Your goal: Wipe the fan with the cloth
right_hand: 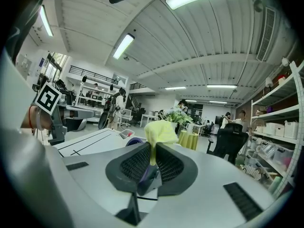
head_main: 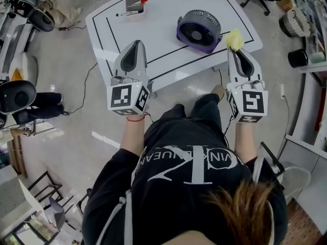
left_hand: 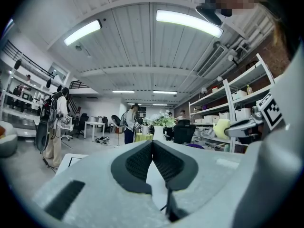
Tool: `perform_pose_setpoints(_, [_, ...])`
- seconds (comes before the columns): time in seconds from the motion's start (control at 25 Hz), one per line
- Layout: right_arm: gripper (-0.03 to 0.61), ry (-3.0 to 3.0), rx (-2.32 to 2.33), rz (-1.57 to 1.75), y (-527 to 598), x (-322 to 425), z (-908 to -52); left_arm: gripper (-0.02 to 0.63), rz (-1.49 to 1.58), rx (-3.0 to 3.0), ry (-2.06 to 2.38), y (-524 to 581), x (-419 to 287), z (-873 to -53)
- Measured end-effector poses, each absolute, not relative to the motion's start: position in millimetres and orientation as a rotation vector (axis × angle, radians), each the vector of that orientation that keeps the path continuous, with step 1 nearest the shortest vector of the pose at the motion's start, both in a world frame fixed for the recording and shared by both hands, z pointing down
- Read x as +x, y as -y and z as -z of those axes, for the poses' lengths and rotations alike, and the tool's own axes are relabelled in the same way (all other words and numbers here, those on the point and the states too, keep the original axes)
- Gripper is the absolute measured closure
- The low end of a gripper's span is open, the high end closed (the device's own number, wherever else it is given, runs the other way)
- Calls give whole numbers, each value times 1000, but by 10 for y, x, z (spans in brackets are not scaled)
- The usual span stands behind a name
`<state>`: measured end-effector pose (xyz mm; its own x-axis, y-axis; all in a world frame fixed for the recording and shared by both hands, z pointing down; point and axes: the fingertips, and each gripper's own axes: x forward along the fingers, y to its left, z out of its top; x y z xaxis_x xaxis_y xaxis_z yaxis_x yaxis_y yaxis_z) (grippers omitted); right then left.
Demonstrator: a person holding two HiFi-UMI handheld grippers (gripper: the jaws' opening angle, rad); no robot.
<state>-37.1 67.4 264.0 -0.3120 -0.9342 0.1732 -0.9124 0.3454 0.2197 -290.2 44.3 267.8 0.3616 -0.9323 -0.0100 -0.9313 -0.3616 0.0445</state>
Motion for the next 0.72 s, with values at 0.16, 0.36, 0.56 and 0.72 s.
perform_pose_setpoints(0.16, [539,2341,1657,112,-661,-350,-2664,603,47,2563,1762,-444,-2908,-2691])
perform_pose_setpoints(0.36, [540,2339,1657,109,-642,-359,-2682,603,43,2561,1767,-442,-2934,-2698])
perform_pose_setpoints(0.56, [540,2344,1658,109,-633,-361,-2687,603,41,2561,1770,-438,-2933,-2695])
perform_pose_setpoints(0.72, [540,2343,1657,106,-639,-352,-2698,603,39,2561,1771,-446,-2927,-2694])
